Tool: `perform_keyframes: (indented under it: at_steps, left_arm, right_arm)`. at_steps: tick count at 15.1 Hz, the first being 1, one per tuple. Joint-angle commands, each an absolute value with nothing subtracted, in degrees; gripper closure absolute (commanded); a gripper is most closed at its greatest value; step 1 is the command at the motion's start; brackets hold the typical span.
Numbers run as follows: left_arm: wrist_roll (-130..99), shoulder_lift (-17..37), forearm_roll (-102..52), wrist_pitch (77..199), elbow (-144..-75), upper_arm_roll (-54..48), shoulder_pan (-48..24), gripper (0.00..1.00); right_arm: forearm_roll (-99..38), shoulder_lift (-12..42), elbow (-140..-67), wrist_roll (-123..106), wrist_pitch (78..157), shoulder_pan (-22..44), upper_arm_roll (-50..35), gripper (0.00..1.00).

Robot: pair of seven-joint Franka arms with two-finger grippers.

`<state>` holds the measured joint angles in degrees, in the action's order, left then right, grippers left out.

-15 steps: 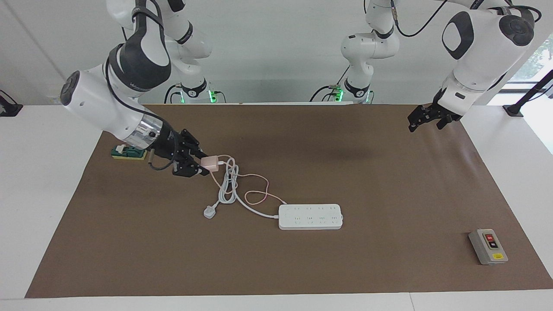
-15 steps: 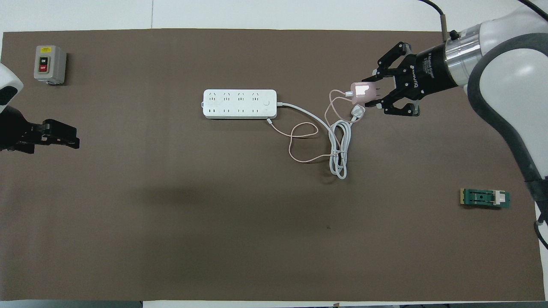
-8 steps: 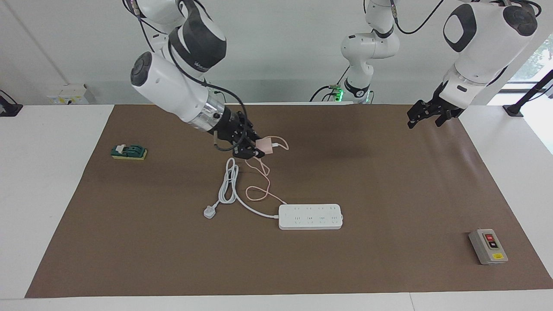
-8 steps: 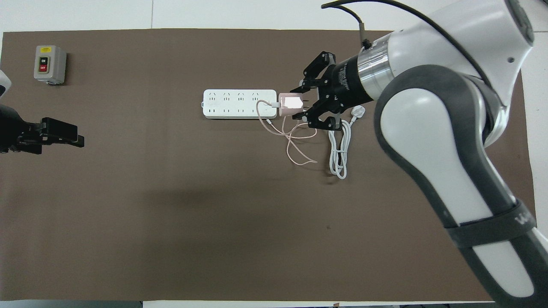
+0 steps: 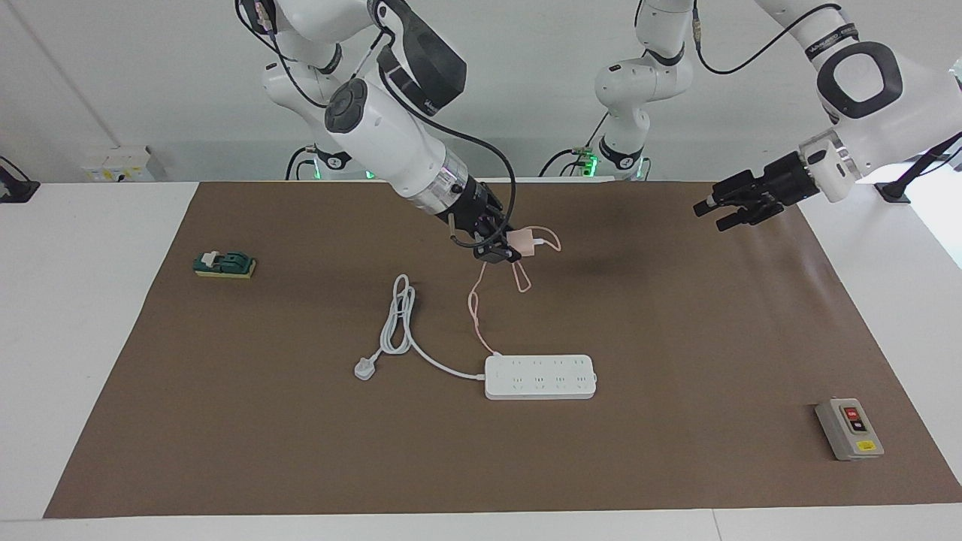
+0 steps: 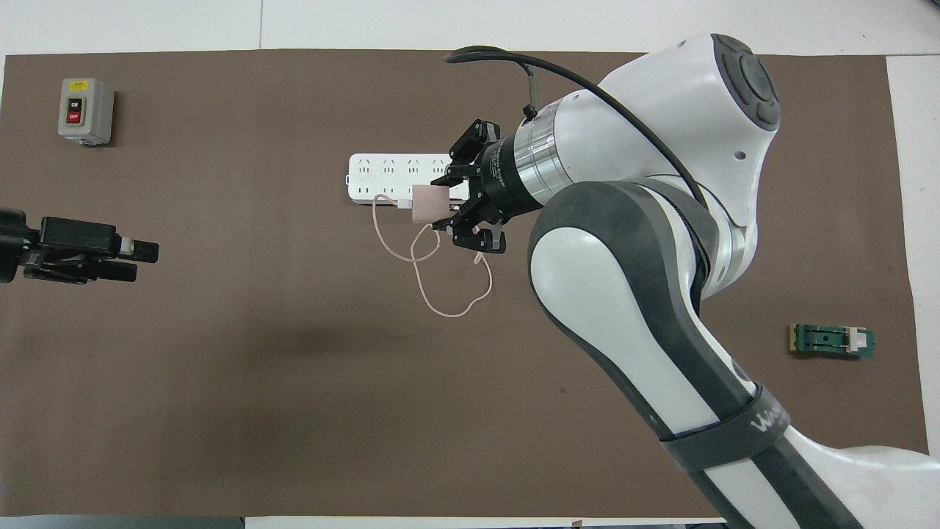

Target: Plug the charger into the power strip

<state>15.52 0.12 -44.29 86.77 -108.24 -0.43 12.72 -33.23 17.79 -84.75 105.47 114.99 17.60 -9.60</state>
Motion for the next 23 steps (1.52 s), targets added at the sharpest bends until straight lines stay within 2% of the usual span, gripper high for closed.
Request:
perform_keyframes:
  at_steps: [1, 5, 7, 12, 16, 23]
  left_arm:
    - [23.44, 2.19, -53.07, 83.32, -112.49, -0.79, 16.17, 0.0]
    - [34.34, 4.04, -62.99, 82.35, -119.42, -1.05, 15.03, 0.0]
    - [36.21, 5.96, -71.06, 82.53, -121.11, -0.97, 11.97, 0.0]
    - [35.51, 7.47, -82.51, 87.53, -121.46, -1.06, 5.91, 0.0]
    - [31.65, 7.82, -89.37, 95.77, -120.59, -1.32, -0.87, 0.0]
    - [31.55, 8.96, -90.53, 98.43, -118.39, -1.49, -4.92, 0.0]
  right_arm:
    - [-30.77, 17.05, -85.96, 108.45, 115.93, 17.67, -9.4, 0.8]
    - [-27.78, 16.88, -86.75, 112.23, 116.98, 18.72, -9.49, 0.8]
    - [-27.69, 16.87, -87.19, 113.11, 117.77, 18.81, -9.49, 0.8]
    - [-27.69, 16.53, -88.07, 113.2, 119.62, 18.9, -9.67, 0.8]
    - [-27.69, 16.79, -90.08, 115.66, 125.49, 21.7, -9.76, 0.8]
    - [-27.69, 16.7, -90.44, 116.1, 125.77, 22.5, -9.76, 0.79]
